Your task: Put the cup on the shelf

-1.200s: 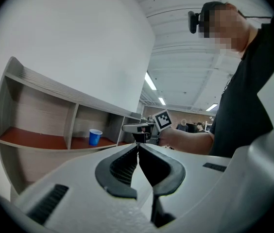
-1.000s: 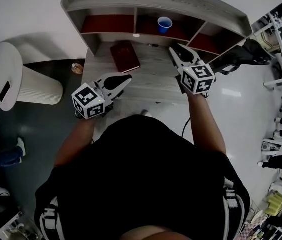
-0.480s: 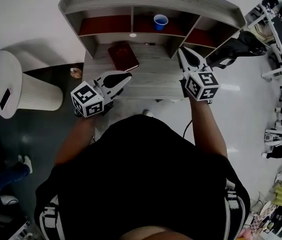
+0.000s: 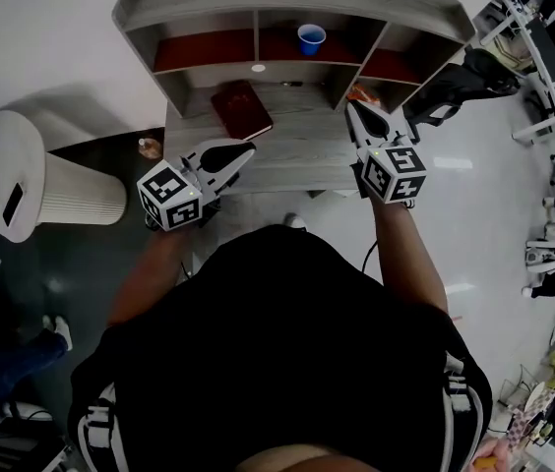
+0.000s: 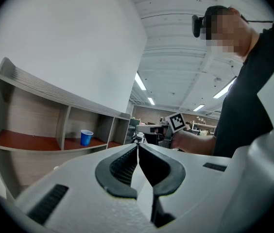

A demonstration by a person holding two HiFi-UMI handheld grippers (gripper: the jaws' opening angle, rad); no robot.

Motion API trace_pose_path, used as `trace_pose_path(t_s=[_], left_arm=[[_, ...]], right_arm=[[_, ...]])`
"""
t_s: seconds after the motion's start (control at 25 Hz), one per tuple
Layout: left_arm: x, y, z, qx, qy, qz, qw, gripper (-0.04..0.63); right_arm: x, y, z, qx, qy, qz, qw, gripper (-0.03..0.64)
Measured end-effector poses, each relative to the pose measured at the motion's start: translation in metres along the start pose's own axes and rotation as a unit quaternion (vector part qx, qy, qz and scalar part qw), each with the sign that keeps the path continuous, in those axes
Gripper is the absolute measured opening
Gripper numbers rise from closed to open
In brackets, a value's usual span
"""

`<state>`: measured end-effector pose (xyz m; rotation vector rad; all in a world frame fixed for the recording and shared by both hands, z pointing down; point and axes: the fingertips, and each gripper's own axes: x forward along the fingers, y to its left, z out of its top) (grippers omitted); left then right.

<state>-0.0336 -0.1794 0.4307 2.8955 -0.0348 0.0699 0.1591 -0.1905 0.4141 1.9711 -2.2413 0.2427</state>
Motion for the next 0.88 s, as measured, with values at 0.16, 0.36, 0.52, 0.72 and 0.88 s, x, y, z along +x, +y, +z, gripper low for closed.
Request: trace_pose_path(t_s=[0.16,0.36,0.52,0.72,0.88], left_arm=[[0.000,-0.005,-0.002,0.001,0.002,-0.006,1.0000,0.021],[-0.002,-0.011,-0.007,0.003,0.008,-0.016,0.9998,0.021],[-0.002,-0.018,-0.008,0.008,0.010,-0.022,0.9997,0.021],[-0.007,-0.022,-0.007,0.011,0.009,-0.025,0.9996,0.021],[-0.015,-0.023,-0.007,0.010,0.006,-0.020,0.9997,0.021]], right_arm=[[-0.008,-0.001,-0.005,0.005,0.005,-0.007,1.000,0.015],[-0.016,0.002,-0.009,0.007,0.007,-0.016,1.000,0.015],[-0.023,0.004,-0.012,0.009,0.007,-0.018,1.000,0.015],[-0.027,0.011,-0.014,0.012,0.010,-0.016,1.000,0.015],[-0.024,0.017,-0.015,0.022,0.014,-0.007,1.000,0.015]])
